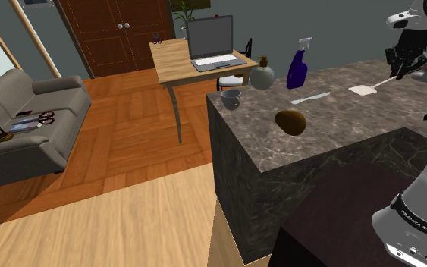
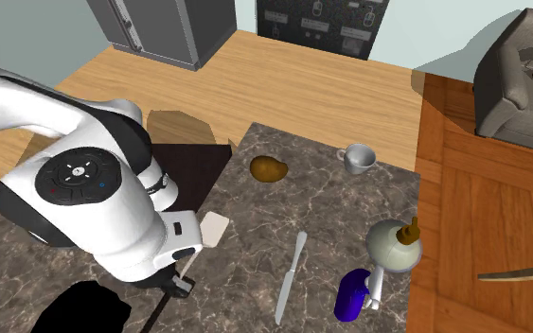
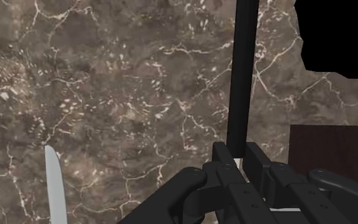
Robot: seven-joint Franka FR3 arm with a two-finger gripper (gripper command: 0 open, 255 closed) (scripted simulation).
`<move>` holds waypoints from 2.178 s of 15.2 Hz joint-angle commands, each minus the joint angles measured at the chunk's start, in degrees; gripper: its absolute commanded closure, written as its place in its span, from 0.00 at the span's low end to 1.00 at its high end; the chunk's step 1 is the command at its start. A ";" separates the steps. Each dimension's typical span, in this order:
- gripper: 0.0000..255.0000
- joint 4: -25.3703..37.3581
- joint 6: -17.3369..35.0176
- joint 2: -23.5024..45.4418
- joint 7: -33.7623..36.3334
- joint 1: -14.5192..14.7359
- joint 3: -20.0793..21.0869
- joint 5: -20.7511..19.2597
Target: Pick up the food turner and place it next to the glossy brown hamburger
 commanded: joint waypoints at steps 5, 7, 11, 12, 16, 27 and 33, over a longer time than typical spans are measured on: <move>1.00 8.85 2.46 5.22 -8.51 3.91 -10.84 -1.09; 1.00 12.18 3.20 6.96 -11.29 6.20 -15.02 -0.97; 1.00 19.56 4.29 10.02 -16.77 12.72 -24.76 -0.27; 1.00 21.58 4.39 10.53 -18.07 14.83 -27.50 -0.11; 1.00 30.51 3.73 10.70 -22.62 24.84 -38.99 -0.32; 1.00 37.80 4.89 5.65 -24.58 35.76 -51.01 -4.82; 1.00 35.25 8.10 4.27 -23.09 36.34 -53.15 -6.91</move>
